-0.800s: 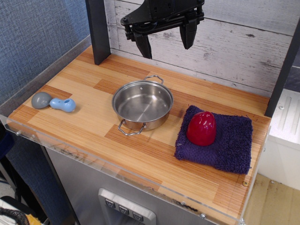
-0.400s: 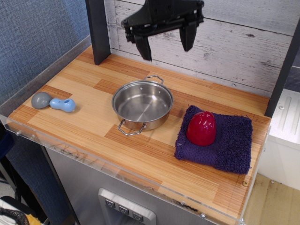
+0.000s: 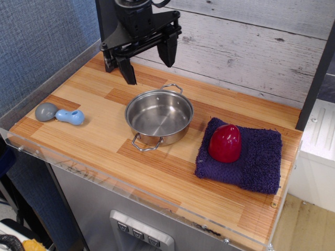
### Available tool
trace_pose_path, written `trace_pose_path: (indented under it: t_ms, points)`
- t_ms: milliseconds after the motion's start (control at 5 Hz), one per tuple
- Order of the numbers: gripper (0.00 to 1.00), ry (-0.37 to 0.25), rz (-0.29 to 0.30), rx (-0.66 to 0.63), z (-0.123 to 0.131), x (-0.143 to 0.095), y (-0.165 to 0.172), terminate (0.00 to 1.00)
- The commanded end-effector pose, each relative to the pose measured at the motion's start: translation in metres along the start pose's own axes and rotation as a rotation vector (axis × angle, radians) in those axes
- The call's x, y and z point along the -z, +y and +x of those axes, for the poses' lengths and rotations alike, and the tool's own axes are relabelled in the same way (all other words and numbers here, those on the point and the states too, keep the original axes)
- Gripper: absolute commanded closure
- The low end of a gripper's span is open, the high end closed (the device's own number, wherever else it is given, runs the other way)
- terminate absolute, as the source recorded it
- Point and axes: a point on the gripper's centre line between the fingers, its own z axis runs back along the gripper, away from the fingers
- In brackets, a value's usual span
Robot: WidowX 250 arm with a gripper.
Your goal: Move the blue object near silver pot.
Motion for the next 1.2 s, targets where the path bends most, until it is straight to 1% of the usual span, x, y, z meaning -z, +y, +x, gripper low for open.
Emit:
trace_pose_path:
  t_ms: [0, 400, 600, 800, 1000]
  points:
    - [0.00, -0.073, 0.013, -0.318, 0.026, -0.015, 0.050, 0.00]
    - [0.00, -0.084, 0.096, -0.404, 0.043, 0.008, 0.082, 0.00]
    - [0.00, -0.090, 0.147, -0.444, 0.053, 0.027, 0.094, 0.00]
    - [0.00, -0.073, 0.189, -0.481, 0.057, 0.045, 0.106, 0.00]
    - [0.00, -0.078, 0.218, -0.488, 0.060, 0.058, 0.115, 0.00]
